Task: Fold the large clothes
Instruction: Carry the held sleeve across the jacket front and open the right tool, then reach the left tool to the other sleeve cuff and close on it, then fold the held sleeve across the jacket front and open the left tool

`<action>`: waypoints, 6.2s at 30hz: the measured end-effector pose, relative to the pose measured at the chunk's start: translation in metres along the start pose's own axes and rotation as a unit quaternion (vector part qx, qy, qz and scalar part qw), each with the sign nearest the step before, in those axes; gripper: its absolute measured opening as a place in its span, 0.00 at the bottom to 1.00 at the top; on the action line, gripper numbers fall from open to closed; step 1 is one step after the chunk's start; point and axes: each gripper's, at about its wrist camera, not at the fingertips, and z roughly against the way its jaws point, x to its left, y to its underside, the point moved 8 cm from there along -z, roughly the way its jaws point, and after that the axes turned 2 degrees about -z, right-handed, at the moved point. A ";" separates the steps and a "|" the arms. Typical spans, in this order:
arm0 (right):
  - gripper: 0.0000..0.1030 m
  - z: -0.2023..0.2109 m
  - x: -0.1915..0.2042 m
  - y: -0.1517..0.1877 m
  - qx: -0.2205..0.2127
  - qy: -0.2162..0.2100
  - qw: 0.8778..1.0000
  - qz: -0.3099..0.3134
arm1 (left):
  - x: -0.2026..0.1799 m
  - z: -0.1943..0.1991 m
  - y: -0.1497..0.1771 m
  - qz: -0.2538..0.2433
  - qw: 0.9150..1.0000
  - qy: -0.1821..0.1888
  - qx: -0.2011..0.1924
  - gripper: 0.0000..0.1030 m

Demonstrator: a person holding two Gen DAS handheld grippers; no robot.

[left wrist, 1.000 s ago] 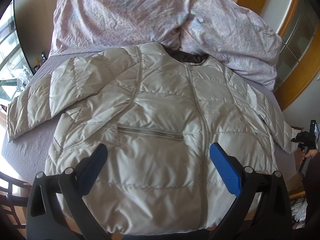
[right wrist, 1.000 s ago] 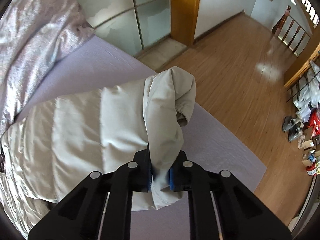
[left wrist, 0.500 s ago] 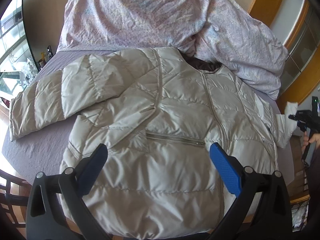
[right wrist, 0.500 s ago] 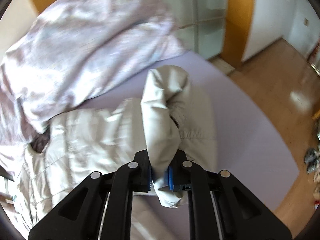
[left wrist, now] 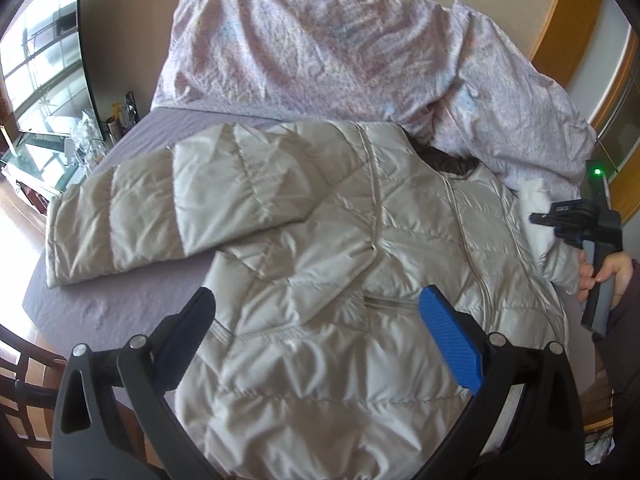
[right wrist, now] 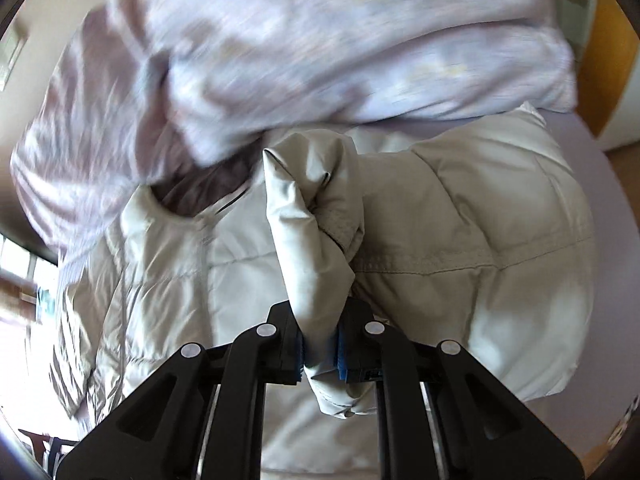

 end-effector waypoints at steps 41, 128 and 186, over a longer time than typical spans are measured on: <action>0.44 -0.047 0.086 0.027 0.038 0.007 0.997 0.073 | 0.041 -0.009 -0.017 0.012 1.000 0.001 -0.002 0.98; 0.49 -0.083 0.096 0.065 -0.064 0.053 0.995 0.060 | 0.332 -0.064 0.019 0.266 0.953 -0.135 0.055 0.51; 0.65 -0.016 -0.003 0.065 -0.057 0.012 0.998 0.020 | -0.179 -0.099 -0.107 -0.099 0.980 0.167 0.040 0.10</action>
